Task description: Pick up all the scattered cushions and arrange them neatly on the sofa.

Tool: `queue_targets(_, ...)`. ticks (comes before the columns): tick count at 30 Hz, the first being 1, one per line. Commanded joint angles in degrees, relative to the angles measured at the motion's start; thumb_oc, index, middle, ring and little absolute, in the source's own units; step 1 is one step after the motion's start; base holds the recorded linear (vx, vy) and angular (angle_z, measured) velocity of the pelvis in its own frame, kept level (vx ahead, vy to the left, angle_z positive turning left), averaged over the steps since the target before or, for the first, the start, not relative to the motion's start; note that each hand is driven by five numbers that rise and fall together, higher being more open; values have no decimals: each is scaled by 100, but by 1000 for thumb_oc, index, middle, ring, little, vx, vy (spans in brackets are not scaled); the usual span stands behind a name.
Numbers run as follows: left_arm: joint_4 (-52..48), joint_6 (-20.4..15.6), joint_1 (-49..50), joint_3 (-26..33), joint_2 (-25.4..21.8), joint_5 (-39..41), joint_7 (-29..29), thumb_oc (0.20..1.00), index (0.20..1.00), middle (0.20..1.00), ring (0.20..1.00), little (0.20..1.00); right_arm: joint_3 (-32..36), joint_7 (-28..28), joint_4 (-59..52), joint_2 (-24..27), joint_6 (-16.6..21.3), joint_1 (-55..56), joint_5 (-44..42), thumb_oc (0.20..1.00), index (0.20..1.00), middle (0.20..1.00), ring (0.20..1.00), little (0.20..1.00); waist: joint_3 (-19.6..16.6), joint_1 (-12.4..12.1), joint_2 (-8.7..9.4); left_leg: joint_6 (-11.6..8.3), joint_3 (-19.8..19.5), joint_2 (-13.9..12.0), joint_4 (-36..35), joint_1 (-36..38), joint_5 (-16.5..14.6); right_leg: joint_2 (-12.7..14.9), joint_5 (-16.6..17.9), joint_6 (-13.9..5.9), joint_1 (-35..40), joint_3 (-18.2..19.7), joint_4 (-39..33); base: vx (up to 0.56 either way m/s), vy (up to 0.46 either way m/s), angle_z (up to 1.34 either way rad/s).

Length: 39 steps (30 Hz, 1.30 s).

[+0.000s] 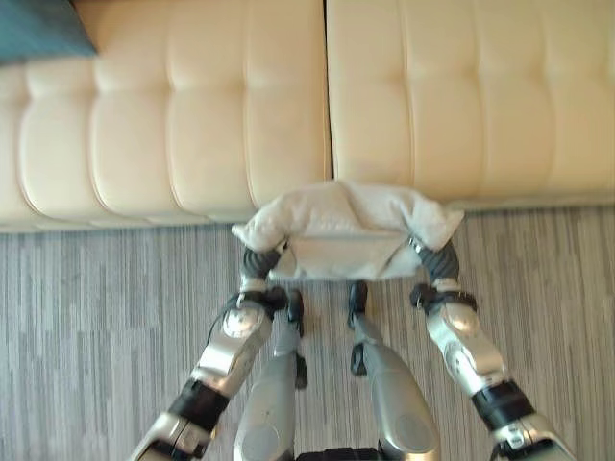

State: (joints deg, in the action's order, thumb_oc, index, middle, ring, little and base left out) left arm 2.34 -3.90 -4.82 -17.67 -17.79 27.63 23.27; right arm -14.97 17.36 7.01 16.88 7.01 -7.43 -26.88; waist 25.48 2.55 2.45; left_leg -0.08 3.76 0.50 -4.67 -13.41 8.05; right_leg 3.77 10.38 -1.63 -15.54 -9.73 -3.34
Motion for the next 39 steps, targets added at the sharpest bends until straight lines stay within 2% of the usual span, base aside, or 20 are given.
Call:
queue_targets(1,-391,-335,-52,377,55,-320,-127,200,200,200,200,200,337,-475,-598,135,212,242,116,200,200,200,200,200,-702,-104,-182,-454,-66,-165,-33,420,-630,243,-991,-504,362,-300,215,64,-23,5)
queue_targets(8,-821,-195,884,646,-82,-214,-467,200,200,200,200,200,517,-804,-1266,283,97,925,333,200,200,200,200,200,-1158,-177,-195,-417,23,-188,-33,1043,-820,156,-1027,-544,1104,-280,-166,63,-22,2)
queue_targets(11,-1185,-130,1319,799,-133,-151,-668,200,200,200,200,200,702,-959,-1648,406,52,1352,503,200,200,200,200,200,-1397,-201,-209,-388,42,-213,-33,1375,-933,112,-1187,-530,1463,-292,-166,86,-19,-5)
queue_targets(17,-1424,-27,1899,920,-134,-174,-805,200,200,200,200,200,842,-1173,-2026,490,-17,1921,553,200,200,200,200,200,-1490,-196,-187,-365,40,-270,-33,1690,-1042,41,-1375,-467,1801,-288,-166,86,-45,-4)
queue_targets(21,-1528,-72,2032,919,-92,101,-808,200,200,200,200,200,771,-1257,-2150,592,-1,1949,294,200,200,200,200,200,-1343,-212,-180,-318,-36,-329,60,1737,-1038,-20,-1562,-365,1790,-223,42,21,-105,1)
queue_targets(24,-1455,-107,2014,939,12,335,-739,200,200,200,200,200,735,-1221,-2210,747,-10,1784,351,200,200,200,200,200,-1147,-244,-163,-293,-100,-362,770,1419,-1229,-16,-1754,-237,1634,-157,431,-11,-132,1)
queue_targets(25,-1455,-107,2012,939,13,336,-740,200,200,200,200,200,735,-1221,-2209,748,-10,1782,351,200,200,200,200,200,-1148,-241,-164,-294,-103,-363,797,1402,-1242,-16,-1759,-236,1625,-159,443,22,-175,4)
queue_targets(26,-1425,-133,1979,964,76,411,-727,200,200,200,200,200,749,-1162,-2173,806,-13,1710,425,200,200,200,200,200,-1008,-285,-146,-355,-149,-354,1686,1043,-1161,-61,-1873,-125,1663,-110,517,23,-131,5)
queue_targets(27,-1424,-133,1977,965,76,411,-727,200,200,200,200,200,748,-1162,-2170,806,-12,1706,425,200,200,200,200,200,-1012,-277,-156,-357,-161,-365,1758,996,-1195,-71,-1874,-122,1651,-118,523,57,-198,6)
queue_targets(28,-1416,-157,1999,967,131,481,-707,200,200,200,200,200,720,-1150,-2133,806,2,1684,386,200,200,200,200,200,-947,-321,-156,-352,-214,-368,2394,747,-1084,-107,-1932,-55,1730,-114,534,61,-140,0)
queue_targets(29,-1436,-203,1956,923,118,508,-725,200,200,200,200,200,703,-1123,-2086,857,15,1610,344,200,200,200,200,200,-773,-467,-169,-352,-430,-203,3311,301,-858,-94,-2015,-23,1840,-161,554,62,-139,-3)
queue_targets(30,-1435,-204,1954,924,118,508,-725,200,200,200,200,200,703,-1123,-2083,857,16,1606,343,200,200,200,200,200,-782,-451,-178,-353,-450,-206,3347,266,-869,-102,-2016,-22,1828,-179,556,105,-151,-3)
queue_targets(31,-1421,-181,1903,910,121,501,-738,200,200,200,200,200,718,-1088,-2009,847,-5,1570,361,200,200,200,200,200,-752,-523,-132,-386,-465,-126,3516,-171,-832,-70,-2096,-14,1907,-304,522,148,-96,22)
queue_targets(33,-1396,-130,1883,913,117,446,-768,200,200,200,200,200,733,-1022,-1955,828,-9,1490,444,200,200,200,200,200,-875,-529,-72,-345,-297,-106,2493,-273,-953,-58,-2106,-65,2041,-392,353,252,-61,34)
queue_targets(35,-1401,-93,1876,885,142,344,-741,200,200,200,200,200,696,-945,-1922,786,22,1405,517,200,200,200,200,200,-969,-567,-117,-439,-216,-150,825,-190,-331,-135,-2089,-135,2144,-489,187,299,49,21)
queue_targets(36,-1399,-87,1854,875,139,299,-750,200,200,200,200,200,682,-933,-1923,789,7,1375,587,200,200,200,200,200,-1019,-565,-158,-475,-221,-146,291,-156,-177,-177,-2088,-161,2173,-531,147,331,96,7)
queue_targets(37,-1369,-66,1816,849,141,234,-731,200,200,200,200,200,638,-876,-1892,792,-24,1304,735,200,200,200,200,200,-1079,-572,-136,-552,-219,-136,-33,-196,-80,-188,-2106,-200,2285,-585,46,344,111,12)
queue_targets(38,-1351,-80,1777,852,137,224,-704,200,200,200,200,200,613,-853,-1856,765,-78,1273,806,200,200,200,200,200,-1153,-578,-114,-569,-264,-129,-33,-173,-7,-183,-2095,-242,2352,-590,6,423,142,27)
queue_targets(39,-1352,-87,1791,881,157,264,-715,200,200,200,200,200,584,-894,-1849,692,-124,1294,849,200,200,200,200,200,-1250,-580,-68,-470,-233,-133,-33,-37,-150,-177,-2141,-273,2479,-502,-36,294,108,34)
